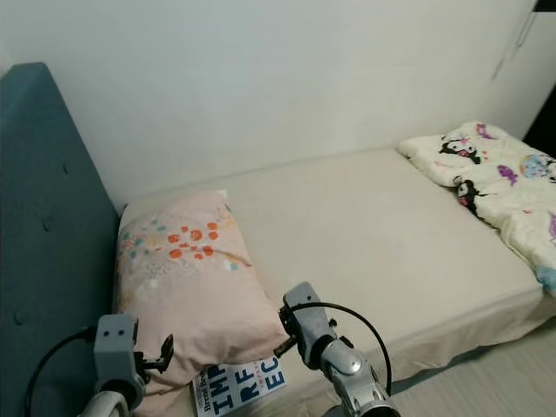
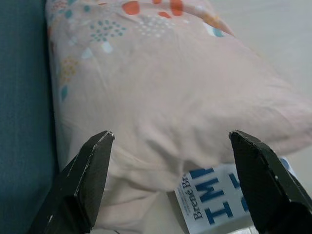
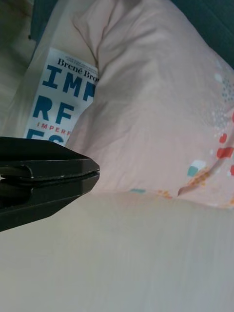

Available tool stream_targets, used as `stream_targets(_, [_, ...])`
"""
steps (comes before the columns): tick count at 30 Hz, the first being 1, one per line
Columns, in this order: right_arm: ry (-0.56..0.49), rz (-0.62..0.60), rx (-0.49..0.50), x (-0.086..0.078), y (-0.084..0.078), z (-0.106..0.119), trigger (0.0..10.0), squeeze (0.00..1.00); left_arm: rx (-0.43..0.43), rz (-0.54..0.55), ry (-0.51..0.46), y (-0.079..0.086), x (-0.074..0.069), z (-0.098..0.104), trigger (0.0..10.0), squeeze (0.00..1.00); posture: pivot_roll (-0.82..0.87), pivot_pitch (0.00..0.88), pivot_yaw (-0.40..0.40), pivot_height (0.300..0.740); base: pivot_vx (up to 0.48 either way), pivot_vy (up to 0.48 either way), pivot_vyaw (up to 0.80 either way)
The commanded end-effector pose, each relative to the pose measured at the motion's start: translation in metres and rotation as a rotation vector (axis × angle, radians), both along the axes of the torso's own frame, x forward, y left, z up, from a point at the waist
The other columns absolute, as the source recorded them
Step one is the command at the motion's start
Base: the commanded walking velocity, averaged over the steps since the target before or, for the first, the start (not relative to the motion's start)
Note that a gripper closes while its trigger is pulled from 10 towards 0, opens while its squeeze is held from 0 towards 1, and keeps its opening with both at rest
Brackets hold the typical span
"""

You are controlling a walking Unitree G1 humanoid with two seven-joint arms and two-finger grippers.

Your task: Clean up the room

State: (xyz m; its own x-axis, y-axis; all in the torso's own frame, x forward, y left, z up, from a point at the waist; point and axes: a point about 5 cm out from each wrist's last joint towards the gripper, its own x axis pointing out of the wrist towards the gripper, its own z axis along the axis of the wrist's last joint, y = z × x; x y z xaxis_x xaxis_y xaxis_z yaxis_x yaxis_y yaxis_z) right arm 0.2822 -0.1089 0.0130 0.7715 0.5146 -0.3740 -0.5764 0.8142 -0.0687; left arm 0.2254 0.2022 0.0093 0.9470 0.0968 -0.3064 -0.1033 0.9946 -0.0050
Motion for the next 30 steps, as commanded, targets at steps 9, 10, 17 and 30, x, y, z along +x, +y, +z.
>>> stream_targets(9, [-0.019,0.016,0.01,0.001,0.005,0.001,10.0,0.0,-0.006,-0.036,-0.021,-0.008,0.008,0.004,10.0,0.0,0.05,0.053,-0.044,0.74,0.0,0.0,0.0])
stream_targets(10, [-0.018,0.019,0.008,0.0,0.006,0.001,10.0,0.0,-0.004,-0.039,-0.024,-0.009,0.009,0.004,10.0,0.0,0.05,0.055,-0.043,0.74,0.0,0.0,0.0])
stream_targets(17, [-0.019,0.016,0.012,0.001,0.007,-0.001,10.0,0.0,-0.012,-0.047,-0.032,-0.011,0.01,0.004,10.0,0.0,0.05,0.057,-0.042,0.74,0.0,0.0,0.0])
stream_targets(30, [-0.04,0.05,0.032,0.0,0.01,0.002,10.0,0.0,-0.033,-0.04,-0.04,-0.013,0.009,0.006,10.0,0.0,0.05,0.062,-0.04,0.74,0.0,0.0,0.68])
